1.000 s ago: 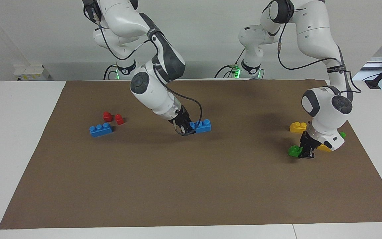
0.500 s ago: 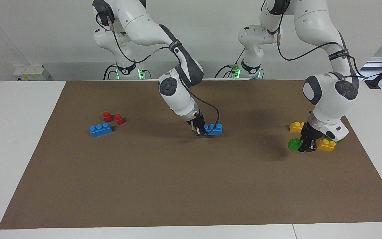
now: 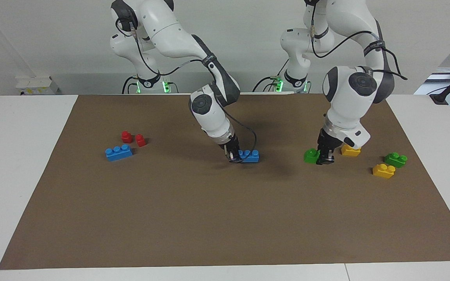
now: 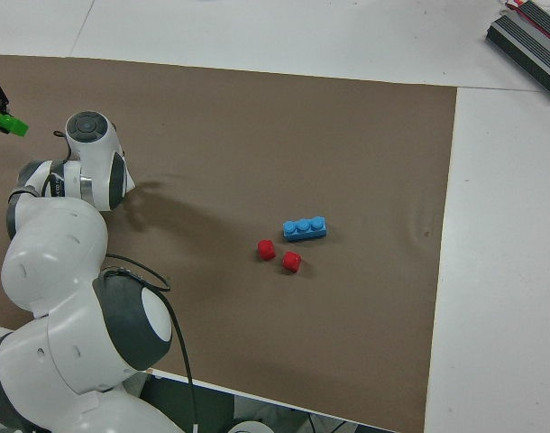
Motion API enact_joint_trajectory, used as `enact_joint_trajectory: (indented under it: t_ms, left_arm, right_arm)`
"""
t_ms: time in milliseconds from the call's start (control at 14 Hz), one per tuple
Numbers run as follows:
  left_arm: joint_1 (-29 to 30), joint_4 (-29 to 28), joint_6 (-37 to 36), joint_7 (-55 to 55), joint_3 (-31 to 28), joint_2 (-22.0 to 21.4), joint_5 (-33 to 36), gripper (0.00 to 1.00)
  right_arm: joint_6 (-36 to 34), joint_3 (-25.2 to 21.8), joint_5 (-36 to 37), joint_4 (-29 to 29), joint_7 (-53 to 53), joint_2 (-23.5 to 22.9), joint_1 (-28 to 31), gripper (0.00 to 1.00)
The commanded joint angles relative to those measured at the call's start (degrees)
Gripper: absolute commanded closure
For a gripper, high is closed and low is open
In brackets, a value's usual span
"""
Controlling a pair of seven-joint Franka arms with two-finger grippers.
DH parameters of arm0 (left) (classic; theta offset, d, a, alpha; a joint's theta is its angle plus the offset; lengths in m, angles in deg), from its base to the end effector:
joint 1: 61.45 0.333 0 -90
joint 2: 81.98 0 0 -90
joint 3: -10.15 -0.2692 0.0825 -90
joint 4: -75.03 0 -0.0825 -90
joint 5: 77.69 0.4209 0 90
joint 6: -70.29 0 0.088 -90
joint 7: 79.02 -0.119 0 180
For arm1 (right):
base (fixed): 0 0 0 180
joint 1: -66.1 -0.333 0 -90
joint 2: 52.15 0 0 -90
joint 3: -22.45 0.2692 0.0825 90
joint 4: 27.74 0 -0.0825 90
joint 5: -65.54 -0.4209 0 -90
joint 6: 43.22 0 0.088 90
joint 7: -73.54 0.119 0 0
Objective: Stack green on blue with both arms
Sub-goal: 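Carry the blue brick to the table center while the left gripper carries the green brick, then press the green brick onto the blue brick with the left gripper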
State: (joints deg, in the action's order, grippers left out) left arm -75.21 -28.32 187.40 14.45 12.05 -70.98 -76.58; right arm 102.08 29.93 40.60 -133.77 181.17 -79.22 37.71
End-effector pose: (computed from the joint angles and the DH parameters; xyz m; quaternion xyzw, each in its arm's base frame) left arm 0.6201 -0.1719 0.3686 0.7803 0.6249 0.0185 0.0164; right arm 0.5462 0.3897 0.2122 -0.6803 0.7058 0.1290 0.1497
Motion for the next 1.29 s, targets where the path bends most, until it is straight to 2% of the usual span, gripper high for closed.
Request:
enact_joint_trajectory:
  t_ms: [0, 214, 571, 1214]
  left_arm:
    - [-5.6, -1.6, -0.1, 8.1, -1.0, -1.6, 0.5, 1.00]
    - [-11.8, -4.5, 5.2, 17.6, -1.1, -1.6, 1.0, 1.00]
    - [-17.3, -8.8, 12.0, 26.0, -1.2, -0.2, 3.2, 1.00]
    - [-20.1, -9.2, 15.2, 31.7, -1.2, 4.0, 6.4, 1.00]
  right_arm:
    - [2.2, 0.1, 1.5, -2.6, 1.6, 1.1, 0.0, 1.00]
    - [4.4, 0.2, 1.5, -3.4, 1.6, 1.2, 0.0, 1.00]
    - [4.5, 0.2, 1.5, -3.7, 1.5, 1.2, 0.3, 1.00]
    - [4.4, 0.2, 1.5, -3.7, 1.2, 1.2, 1.0, 1.00]
